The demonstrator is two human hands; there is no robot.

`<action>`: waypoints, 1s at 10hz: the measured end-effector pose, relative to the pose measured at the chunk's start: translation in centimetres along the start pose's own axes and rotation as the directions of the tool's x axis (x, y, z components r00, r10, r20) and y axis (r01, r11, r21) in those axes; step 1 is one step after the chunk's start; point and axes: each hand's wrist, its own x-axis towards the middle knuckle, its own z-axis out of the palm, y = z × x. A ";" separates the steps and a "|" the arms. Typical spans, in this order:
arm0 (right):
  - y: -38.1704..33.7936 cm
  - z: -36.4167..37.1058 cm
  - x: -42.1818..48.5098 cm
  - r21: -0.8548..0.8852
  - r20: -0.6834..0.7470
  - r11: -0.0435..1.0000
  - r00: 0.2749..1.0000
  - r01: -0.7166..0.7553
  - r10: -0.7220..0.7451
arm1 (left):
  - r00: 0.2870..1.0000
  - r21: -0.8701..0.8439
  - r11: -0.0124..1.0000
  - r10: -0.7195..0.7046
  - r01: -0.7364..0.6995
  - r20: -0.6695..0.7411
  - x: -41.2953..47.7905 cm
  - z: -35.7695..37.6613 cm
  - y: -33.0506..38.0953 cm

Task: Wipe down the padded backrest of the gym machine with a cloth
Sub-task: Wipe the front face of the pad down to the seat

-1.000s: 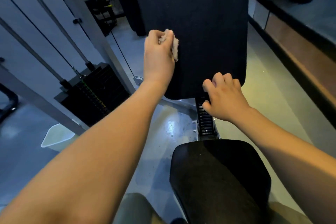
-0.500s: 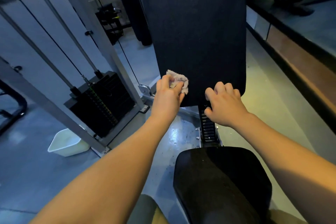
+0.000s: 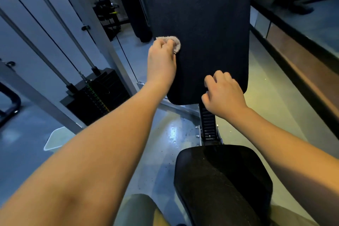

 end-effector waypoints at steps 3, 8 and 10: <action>1.6 1.1 -1.9 -0.021 -0.036 1.000 0.999 -0.017 0.017 | 0.930 -0.044 0.994 -0.073 0.096 0.361 -12.6 2.8 -1.6; 4.5 0.3 -2.7 -0.005 0.030 0.999 0.999 0.041 -0.041 | 0.891 0.009 0.963 0.247 -0.271 0.380 -10.4 6.2 1.5; 5.4 -0.7 -2.7 0.051 0.081 0.996 0.993 0.078 -0.082 | 0.934 -0.021 0.971 0.234 -0.237 0.272 -5.5 3.1 3.3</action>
